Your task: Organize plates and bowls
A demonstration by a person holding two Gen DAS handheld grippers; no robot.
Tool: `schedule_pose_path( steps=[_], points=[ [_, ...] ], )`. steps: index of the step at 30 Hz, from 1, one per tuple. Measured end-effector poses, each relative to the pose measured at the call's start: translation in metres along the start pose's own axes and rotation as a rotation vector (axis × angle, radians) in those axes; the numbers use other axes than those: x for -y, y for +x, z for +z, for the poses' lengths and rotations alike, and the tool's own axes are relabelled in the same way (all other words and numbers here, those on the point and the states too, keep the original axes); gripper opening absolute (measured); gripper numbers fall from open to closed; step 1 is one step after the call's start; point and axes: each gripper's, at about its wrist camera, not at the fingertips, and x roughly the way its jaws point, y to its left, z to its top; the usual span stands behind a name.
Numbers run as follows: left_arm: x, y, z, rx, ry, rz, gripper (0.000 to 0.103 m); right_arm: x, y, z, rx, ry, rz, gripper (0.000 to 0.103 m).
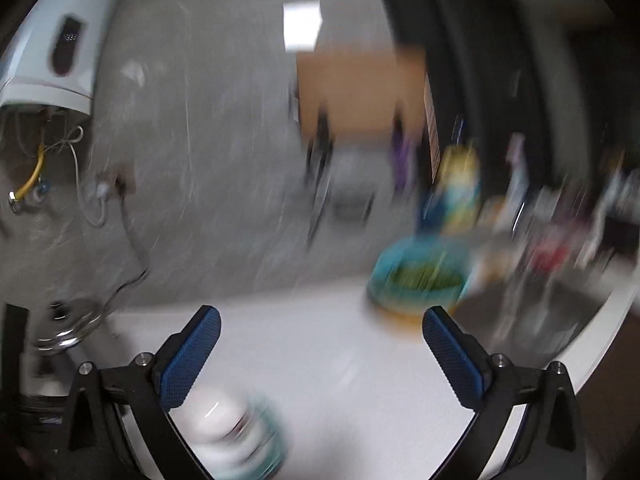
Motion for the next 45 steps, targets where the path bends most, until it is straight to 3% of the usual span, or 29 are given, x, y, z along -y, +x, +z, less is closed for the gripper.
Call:
schedule_pose_path(
  steps=[1, 4, 5, 9, 10, 12, 14, 17, 20, 26, 33, 45],
  points=[
    [-0.001, -0.001, 0.003, 0.004, 0.020, -0.001, 0.103, -0.006, 0.003, -0.001, -0.026, -0.006, -0.001, 0.103],
    [-0.006, -0.012, 0.004, 0.003, 0.057, -0.009, 0.103, -0.021, 0.025, -0.011, -0.240, 0.047, 0.014, 0.103],
    [-0.008, -0.013, 0.004, -0.018, 0.061, -0.007, 0.102, -0.025, 0.025, -0.014, -0.261, 0.072, 0.029, 0.103],
    [-0.012, -0.022, 0.000, -0.021, 0.075, -0.028, 0.102, -0.041, -0.001, -0.008, -0.134, 0.064, -0.079, 0.103],
    [-0.010, -0.022, -0.001, -0.026, 0.094, -0.007, 0.102, -0.047, 0.001, -0.008, -0.142, 0.048, -0.076, 0.103],
    [-0.002, -0.026, -0.005, -0.023, 0.161, 0.053, 0.102, -0.052, 0.018, -0.014, -0.304, 0.081, -0.019, 0.103],
    [0.000, -0.026, -0.006, -0.020, 0.197, 0.099, 0.102, -0.051, 0.021, -0.021, -0.395, 0.156, 0.035, 0.102],
    [-0.002, -0.028, -0.006, -0.017, 0.199, 0.104, 0.102, -0.057, 0.014, -0.024, -0.395, 0.167, 0.033, 0.096],
    [-0.003, -0.030, -0.006, -0.007, 0.202, 0.124, 0.102, -0.059, 0.005, -0.022, -0.336, 0.173, 0.058, 0.103],
    [-0.002, -0.033, 0.002, 0.012, 0.207, 0.167, 0.103, -0.069, 0.014, -0.026, -0.433, 0.152, 0.028, 0.103],
    [0.000, -0.038, 0.005, 0.021, 0.184, 0.164, 0.103, -0.090, 0.019, -0.026, -0.470, 0.115, -0.024, 0.103],
    [0.000, -0.040, 0.009, 0.025, 0.148, 0.178, 0.103, -0.093, 0.029, -0.035, -0.532, 0.108, -0.081, 0.103]
  ],
)
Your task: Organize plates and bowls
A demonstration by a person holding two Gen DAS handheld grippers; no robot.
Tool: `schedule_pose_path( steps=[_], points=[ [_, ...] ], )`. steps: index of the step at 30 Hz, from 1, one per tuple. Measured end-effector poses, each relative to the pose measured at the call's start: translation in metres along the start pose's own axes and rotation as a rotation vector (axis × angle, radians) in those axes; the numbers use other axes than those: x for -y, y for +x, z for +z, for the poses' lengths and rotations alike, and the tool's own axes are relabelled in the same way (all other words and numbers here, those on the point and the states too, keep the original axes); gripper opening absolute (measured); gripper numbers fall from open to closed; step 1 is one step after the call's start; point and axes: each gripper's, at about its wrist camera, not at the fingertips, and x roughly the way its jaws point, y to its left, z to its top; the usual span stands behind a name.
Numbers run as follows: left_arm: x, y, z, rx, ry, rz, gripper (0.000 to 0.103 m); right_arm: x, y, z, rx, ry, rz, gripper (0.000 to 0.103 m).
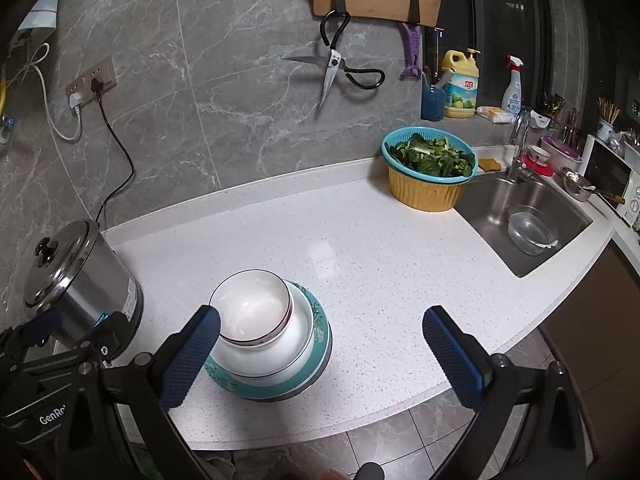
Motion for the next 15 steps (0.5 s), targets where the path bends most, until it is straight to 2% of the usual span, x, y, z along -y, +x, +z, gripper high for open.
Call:
schedule_pose_path(
  steps=[15],
  points=[
    [0.0069, 0.0049, 0.0009, -0.017, 0.000, 0.010, 0.103, 0.0035, 0.0056, 0.0023, -0.016, 0.000, 0.003, 0.103]
  ],
)
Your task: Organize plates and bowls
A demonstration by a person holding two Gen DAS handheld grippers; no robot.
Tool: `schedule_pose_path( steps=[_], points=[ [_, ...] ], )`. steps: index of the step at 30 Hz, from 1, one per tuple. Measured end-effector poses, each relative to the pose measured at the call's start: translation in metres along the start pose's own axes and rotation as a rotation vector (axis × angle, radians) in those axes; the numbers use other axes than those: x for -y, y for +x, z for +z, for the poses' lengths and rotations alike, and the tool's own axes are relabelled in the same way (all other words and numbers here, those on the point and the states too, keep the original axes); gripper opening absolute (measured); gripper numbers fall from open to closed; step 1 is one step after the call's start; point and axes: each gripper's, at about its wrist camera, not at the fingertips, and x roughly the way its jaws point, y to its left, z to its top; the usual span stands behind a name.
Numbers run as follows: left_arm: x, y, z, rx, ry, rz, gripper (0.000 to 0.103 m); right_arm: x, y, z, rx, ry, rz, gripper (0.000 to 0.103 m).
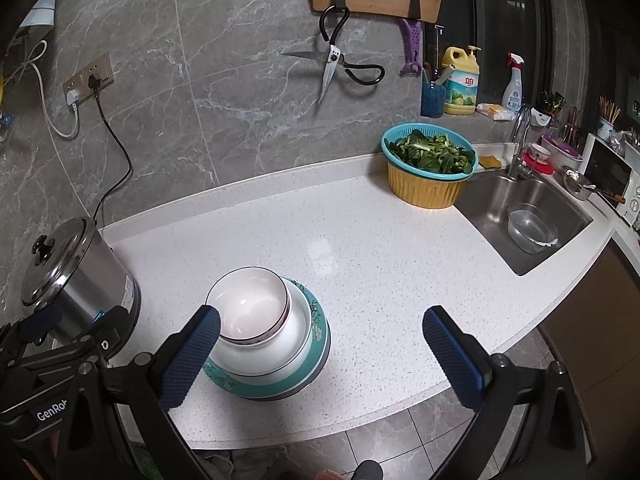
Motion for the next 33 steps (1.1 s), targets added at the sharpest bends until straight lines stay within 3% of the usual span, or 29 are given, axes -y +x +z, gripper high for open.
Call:
schedule_pose_path(
  steps=[33],
  points=[
    [-0.0031, 0.0024, -0.0020, -0.002, -0.012, 0.040, 0.103, 0.0078, 0.0048, -0.0024, -0.012, -0.013, -0.002, 0.103]
  ],
)
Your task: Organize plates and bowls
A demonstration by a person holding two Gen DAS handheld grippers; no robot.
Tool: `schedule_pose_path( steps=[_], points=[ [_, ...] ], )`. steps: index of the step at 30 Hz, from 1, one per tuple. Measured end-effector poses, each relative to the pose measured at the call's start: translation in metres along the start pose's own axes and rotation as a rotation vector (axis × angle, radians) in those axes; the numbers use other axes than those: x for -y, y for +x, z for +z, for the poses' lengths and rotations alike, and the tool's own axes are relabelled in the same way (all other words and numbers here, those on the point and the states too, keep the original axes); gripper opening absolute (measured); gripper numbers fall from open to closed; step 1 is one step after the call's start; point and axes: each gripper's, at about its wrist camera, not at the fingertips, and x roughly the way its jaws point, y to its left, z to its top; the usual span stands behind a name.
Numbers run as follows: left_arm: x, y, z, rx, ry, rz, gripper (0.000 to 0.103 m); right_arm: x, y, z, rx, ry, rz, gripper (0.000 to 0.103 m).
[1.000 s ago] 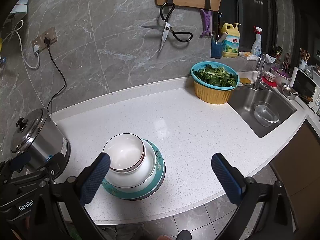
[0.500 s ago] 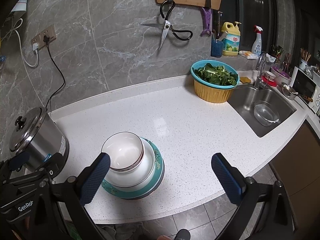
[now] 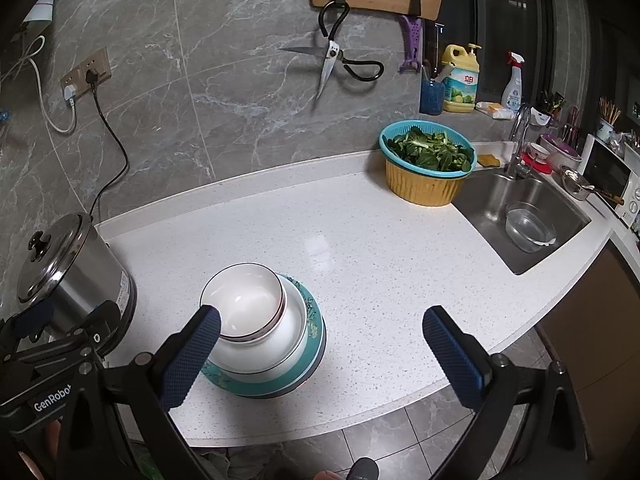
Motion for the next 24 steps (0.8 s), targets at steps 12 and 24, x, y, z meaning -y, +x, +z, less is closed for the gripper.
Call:
schedule_pose_path(
  steps=[12, 24],
  points=[
    [0.0017, 0.0008, -0.0017, -0.008, 0.006, 0.000, 0.103, 0.0034, 0.0016, 0.0021, -0.012, -0.018, 0.008, 0.103],
    [-0.0007, 0.0066, -0.0021, -0.019, 0.006, -0.003, 0.103, 0.0043, 0.0057, 0.0006, -0.021, -0.031, 0.015, 0.103]
  ],
)
